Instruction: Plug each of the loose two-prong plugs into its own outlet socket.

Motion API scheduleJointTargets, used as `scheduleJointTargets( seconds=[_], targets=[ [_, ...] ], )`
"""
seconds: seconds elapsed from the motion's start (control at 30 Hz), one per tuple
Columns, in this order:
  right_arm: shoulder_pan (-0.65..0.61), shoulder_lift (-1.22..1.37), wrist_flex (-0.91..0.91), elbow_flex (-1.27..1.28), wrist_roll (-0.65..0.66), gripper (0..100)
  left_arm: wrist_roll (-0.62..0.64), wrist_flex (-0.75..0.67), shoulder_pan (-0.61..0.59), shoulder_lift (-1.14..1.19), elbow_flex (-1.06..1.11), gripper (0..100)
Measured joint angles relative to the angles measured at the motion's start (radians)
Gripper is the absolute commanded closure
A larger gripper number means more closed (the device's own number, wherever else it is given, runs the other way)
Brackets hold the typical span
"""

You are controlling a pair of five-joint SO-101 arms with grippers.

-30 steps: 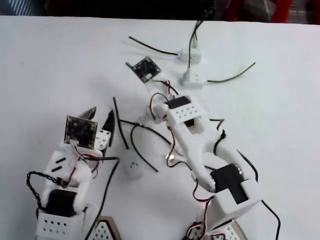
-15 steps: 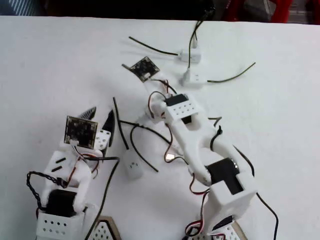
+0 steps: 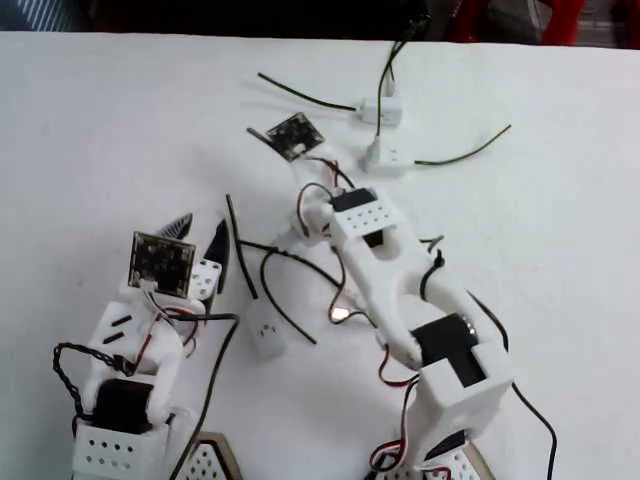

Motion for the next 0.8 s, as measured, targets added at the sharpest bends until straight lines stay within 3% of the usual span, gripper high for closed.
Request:
scheduleJointTargets(
  seconds=[0.23, 0.4, 0.63, 0.8],
  targets=[
    [0.071, -0.212, 0.006, 0.021, -0.176, 98.1, 0.000, 0.000, 0.000, 0.000, 0.000, 85],
    [0.176, -0.319, -0.100, 0.021, -0.350, 98.1, 0.000, 0.000, 0.000, 0.000, 0.000, 85],
    [0.334, -0.278, -0.308, 0.021, -0.540, 98.1, 0.000, 0.000, 0.000, 0.000, 0.000, 85],
    [0.388, -0.158, -0.446, 0.021, -0.580, 98.1, 0.000, 0.000, 0.000, 0.000, 0.000, 85]
  ],
)
